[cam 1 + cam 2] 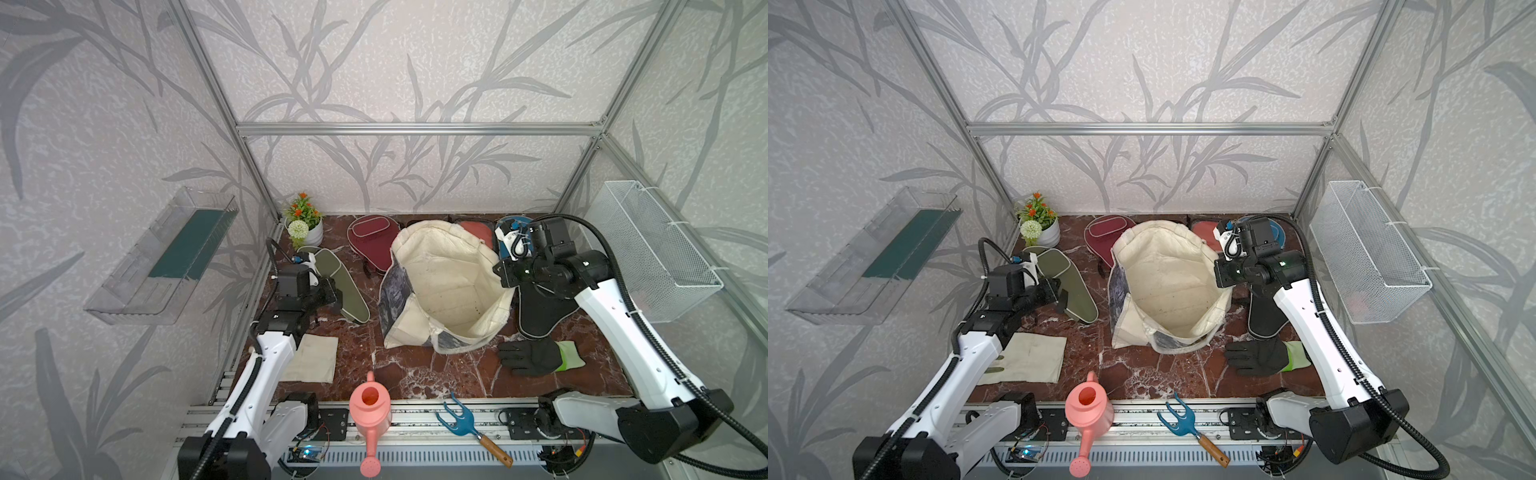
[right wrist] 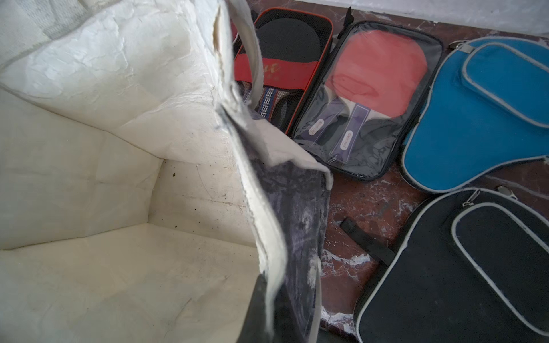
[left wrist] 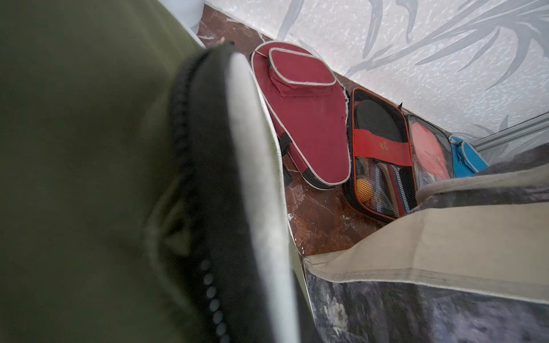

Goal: Remove the ping pong set from the canvas bag
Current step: Adjust the canvas bag at the center of the board.

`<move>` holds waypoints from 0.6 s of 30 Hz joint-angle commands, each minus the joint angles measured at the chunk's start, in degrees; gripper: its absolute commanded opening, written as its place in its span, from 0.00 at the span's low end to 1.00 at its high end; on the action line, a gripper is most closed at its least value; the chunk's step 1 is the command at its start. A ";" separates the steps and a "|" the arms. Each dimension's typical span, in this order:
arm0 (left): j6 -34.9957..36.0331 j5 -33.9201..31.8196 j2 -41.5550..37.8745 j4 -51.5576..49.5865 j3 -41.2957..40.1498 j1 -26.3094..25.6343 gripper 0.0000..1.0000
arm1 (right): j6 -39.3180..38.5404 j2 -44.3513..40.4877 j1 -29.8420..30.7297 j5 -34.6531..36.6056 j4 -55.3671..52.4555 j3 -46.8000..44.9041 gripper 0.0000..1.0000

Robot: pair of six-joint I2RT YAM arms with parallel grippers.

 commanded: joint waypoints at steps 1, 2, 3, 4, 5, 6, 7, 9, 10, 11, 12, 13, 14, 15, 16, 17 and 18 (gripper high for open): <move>-1.69 0.28 2.12 8.81 -0.15 0.84 0.00 | 1.03 -1.57 -0.11 3.71 -3.96 2.25 0.00; -1.86 0.26 3.15 9.97 -0.24 0.93 0.00 | 1.13 -1.69 -0.46 4.06 -4.32 2.44 0.00; -2.07 0.25 4.46 11.53 -0.33 1.04 0.00 | 1.18 -1.83 -0.83 4.00 -4.34 2.48 0.00; -2.39 0.26 5.97 12.92 -0.33 1.00 0.00 | 1.19 -1.95 -1.02 4.15 -4.43 2.59 0.00; -2.49 0.35 7.23 14.01 -0.35 0.99 0.00 | 1.18 -1.96 -1.05 4.37 -4.71 2.62 0.00; -2.85 0.56 8.44 15.78 -0.48 0.98 0.00 | 1.08 -1.92 -1.06 4.88 -4.95 2.56 0.00; -3.21 0.97 9.68 17.53 -0.67 1.02 0.00 | 1.04 -1.88 -1.10 5.44 -5.24 2.46 0.00; -3.75 1.75 12.27 20.88 -0.78 0.98 0.00 | 0.86 -1.96 -1.14 6.09 -5.51 2.05 0.00; -3.73 2.08 13.47 21.95 -0.62 0.97 0.00 | 0.83 -2.12 -1.22 6.10 -5.33 1.58 0.00; -3.70 2.43 14.57 22.55 -0.30 0.97 0.00 | 0.80 -2.18 -1.37 6.10 -5.10 1.25 0.00; -3.79 2.75 15.69 23.18 -0.08 1.02 0.00 | 0.83 -2.22 -1.50 6.01 -5.00 0.93 0.00; -4.04 3.09 16.67 23.83 -0.07 1.05 0.00 | 0.83 -2.30 -1.59 5.95 -4.83 0.73 0.00; -4.25 3.41 17.39 24.12 -0.07 1.00 0.00 | 0.83 -2.38 -1.64 5.84 -4.62 0.53 0.00; -4.29 3.72 17.96 24.44 -0.11 0.99 0.00 | 0.92 -2.45 -1.70 5.77 -4.47 0.48 0.00; -4.58 3.73 18.56 24.80 -0.38 1.01 0.00 | 0.83 -2.51 -1.77 5.57 -4.29 0.37 0.02; -4.76 3.68 19.03 24.95 -0.58 1.04 0.00 | 0.73 -2.60 -1.77 5.36 -4.05 0.34 0.06; -4.74 3.54 19.54 24.88 -0.77 1.04 0.00 | 0.62 -2.58 -1.81 5.15 -3.93 0.34 0.08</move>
